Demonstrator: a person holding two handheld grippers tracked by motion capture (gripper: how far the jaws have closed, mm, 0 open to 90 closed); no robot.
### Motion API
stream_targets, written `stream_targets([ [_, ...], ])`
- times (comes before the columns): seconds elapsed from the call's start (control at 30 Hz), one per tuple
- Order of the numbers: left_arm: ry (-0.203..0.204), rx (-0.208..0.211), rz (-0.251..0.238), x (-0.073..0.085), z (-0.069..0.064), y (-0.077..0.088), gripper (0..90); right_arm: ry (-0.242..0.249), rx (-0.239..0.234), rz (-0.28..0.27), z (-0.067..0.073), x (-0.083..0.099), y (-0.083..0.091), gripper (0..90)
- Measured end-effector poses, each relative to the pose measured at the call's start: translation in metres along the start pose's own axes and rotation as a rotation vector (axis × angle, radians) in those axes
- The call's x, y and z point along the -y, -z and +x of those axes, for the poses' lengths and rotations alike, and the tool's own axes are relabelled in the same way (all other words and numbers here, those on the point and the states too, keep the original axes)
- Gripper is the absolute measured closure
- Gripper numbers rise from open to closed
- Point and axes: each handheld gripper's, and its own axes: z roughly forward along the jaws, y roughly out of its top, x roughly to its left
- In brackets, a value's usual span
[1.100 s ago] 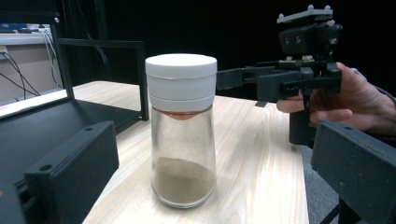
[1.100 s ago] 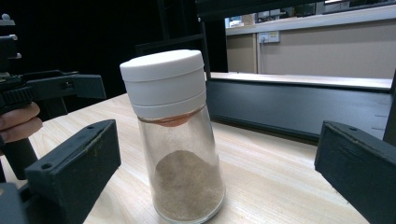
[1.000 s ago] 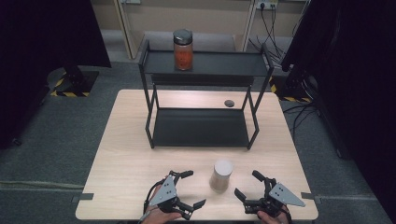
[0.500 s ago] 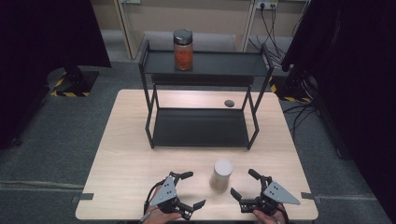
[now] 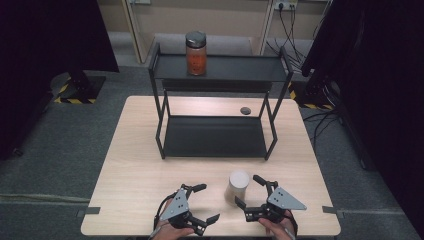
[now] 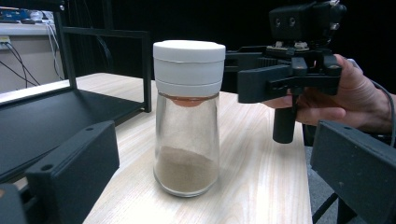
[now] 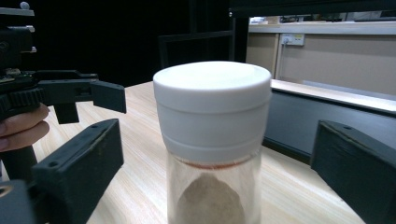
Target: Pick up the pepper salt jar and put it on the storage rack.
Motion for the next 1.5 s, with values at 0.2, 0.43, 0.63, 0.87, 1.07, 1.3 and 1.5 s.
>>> stream_targets([
  [0.2, 0.007, 0.001, 0.003, 0.001, 0.001, 0.000, 0.5, 0.016, -0.009, 0.021, 0.000, -0.003, -0.012, 10.0],
  [0.43, 0.009, 0.000, 0.001, 0.001, 0.001, 0.000, 0.5, 0.022, 0.003, 0.071, 0.001, -0.008, -0.023, 25.0],
  [0.63, 0.009, 0.001, 0.003, 0.002, 0.001, 0.000, 0.5, 0.036, 0.002, 0.097, 0.001, -0.012, -0.025, 35.1],
  [0.87, 0.010, -0.001, 0.007, 0.002, 0.001, 0.000, 0.6, 0.012, 0.016, 0.103, 0.002, -0.016, -0.022, 35.4],
  [1.07, 0.011, -0.007, 0.008, 0.002, 0.001, 0.000, 0.7, 0.023, 0.009, 0.087, 0.004, -0.024, -0.018, 35.4],
  [1.3, 0.014, -0.013, 0.010, 0.003, 0.002, 0.000, 0.7, 0.034, 0.005, 0.089, 0.004, -0.036, -0.017, 35.4],
  [1.5, 0.015, -0.019, 0.009, 0.003, 0.002, 0.001, 0.7, 0.038, 0.005, 0.077, 0.003, -0.046, -0.015, 35.4],
])
